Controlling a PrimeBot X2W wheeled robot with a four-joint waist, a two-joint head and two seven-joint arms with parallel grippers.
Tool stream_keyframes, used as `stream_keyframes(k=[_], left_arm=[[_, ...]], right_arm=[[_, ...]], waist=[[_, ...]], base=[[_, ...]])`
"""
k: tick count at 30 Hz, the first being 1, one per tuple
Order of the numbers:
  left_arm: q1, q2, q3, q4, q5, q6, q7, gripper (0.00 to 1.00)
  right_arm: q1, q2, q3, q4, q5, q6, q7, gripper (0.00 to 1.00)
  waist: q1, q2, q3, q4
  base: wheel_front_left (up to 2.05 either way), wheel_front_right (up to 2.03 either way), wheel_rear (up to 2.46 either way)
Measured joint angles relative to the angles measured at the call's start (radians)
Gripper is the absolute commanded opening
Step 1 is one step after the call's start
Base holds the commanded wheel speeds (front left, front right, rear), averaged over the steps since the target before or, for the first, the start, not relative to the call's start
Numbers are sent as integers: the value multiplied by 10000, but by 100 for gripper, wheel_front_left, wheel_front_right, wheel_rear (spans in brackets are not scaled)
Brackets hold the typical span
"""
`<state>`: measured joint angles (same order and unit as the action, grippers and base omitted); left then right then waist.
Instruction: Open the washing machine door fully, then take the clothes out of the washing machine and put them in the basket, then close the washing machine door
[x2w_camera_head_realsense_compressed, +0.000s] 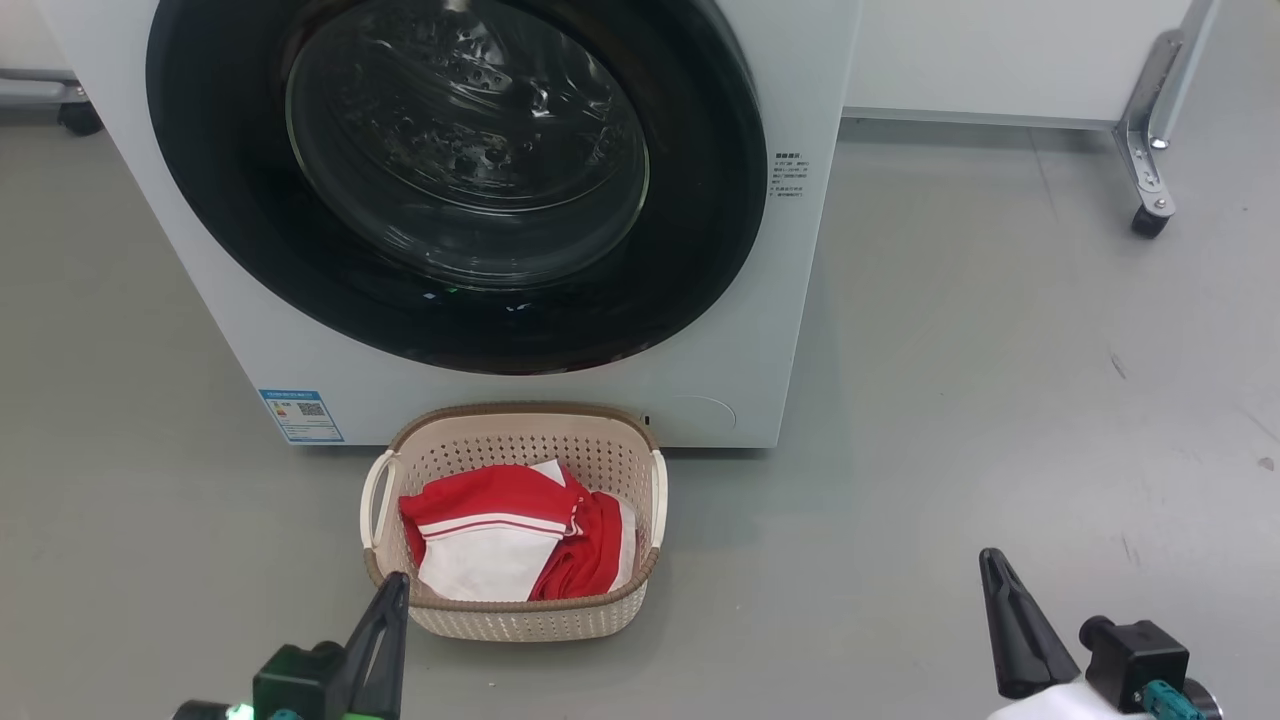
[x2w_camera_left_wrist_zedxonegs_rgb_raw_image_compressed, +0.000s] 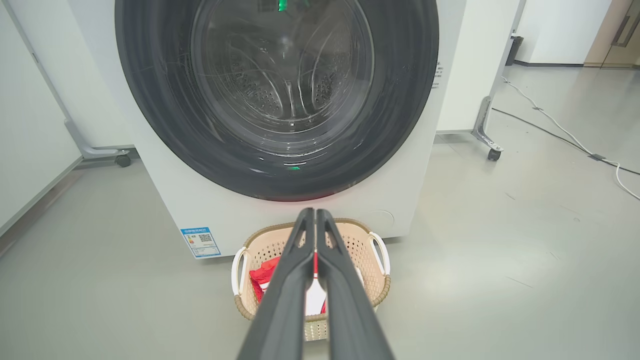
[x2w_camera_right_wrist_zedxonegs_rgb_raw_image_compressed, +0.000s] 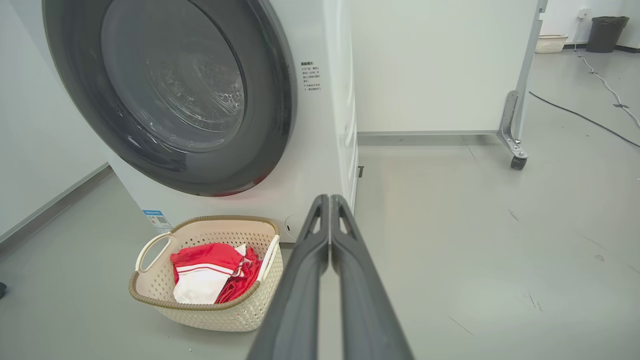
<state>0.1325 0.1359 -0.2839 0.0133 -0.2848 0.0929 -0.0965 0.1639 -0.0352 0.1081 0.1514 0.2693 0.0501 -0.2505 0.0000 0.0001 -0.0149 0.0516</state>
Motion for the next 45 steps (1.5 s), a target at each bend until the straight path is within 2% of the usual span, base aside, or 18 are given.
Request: stream_keyframes(k=[9,30,45], left_arm=[[291,-167,-176,527,-222,-4,-2,0],[313,-251,343,422,-3126,-209,127,0],[64,-247,807,644,-5202,-537,345,0]], right_arm=[[297,109,36,568,242,4,2,0],[118,104,-267,497,3087,100,579,0],[-246,4,-550,522,5195,192,1087,0]], waist=[[0,0,11,-15],[0,0,63,-127],[1,0,92,-206]], base=[[0,0,0],[0,0,0],[0,0,0]])
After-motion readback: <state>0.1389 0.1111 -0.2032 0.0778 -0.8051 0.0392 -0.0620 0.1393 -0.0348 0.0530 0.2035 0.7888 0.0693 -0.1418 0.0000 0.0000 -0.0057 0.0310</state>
